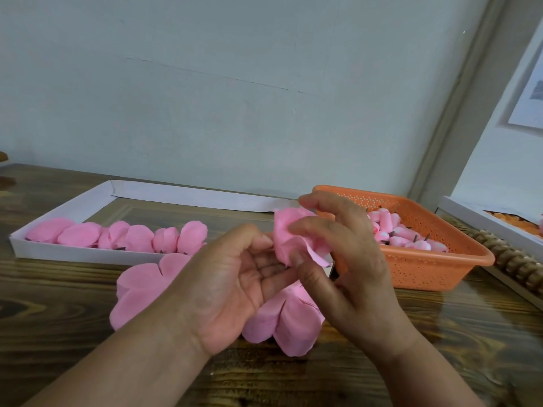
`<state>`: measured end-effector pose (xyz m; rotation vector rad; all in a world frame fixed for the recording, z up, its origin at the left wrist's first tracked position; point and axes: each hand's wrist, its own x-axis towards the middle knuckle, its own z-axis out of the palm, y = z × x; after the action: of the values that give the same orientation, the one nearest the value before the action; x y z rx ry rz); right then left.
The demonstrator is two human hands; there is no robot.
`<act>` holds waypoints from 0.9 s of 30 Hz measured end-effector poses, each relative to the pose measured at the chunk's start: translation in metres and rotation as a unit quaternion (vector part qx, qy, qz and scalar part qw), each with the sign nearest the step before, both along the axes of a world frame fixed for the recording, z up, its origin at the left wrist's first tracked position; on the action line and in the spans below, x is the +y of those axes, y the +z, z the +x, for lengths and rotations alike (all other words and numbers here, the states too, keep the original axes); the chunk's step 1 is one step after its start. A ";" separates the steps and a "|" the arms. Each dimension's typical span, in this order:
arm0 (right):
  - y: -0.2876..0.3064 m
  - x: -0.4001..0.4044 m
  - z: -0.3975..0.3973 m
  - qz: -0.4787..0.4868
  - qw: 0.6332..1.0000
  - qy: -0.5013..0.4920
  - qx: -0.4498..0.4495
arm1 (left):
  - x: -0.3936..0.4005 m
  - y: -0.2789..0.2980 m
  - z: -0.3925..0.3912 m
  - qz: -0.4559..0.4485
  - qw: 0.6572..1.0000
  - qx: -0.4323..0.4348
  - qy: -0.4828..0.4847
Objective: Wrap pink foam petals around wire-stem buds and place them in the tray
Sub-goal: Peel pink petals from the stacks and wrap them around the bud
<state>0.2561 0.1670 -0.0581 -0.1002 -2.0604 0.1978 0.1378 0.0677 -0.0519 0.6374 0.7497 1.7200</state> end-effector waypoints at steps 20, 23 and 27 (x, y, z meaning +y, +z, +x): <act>-0.005 0.000 -0.004 0.031 0.999 0.029 -0.013 | 0.000 -0.003 -0.002 -0.019 0.997 0.062 0.034; -0.005 0.001 -0.003 0.012 1.000 0.022 -0.016 | -0.001 -0.001 -0.003 0.000 0.998 0.062 0.017; -0.002 -0.002 -0.001 -0.021 1.000 0.021 0.010 | -0.003 0.001 -0.005 0.008 0.999 0.043 -0.013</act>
<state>0.2555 0.1650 -0.0599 -0.0791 -2.0398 0.2671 0.1329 0.0650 -0.0508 0.7324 0.7861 1.6849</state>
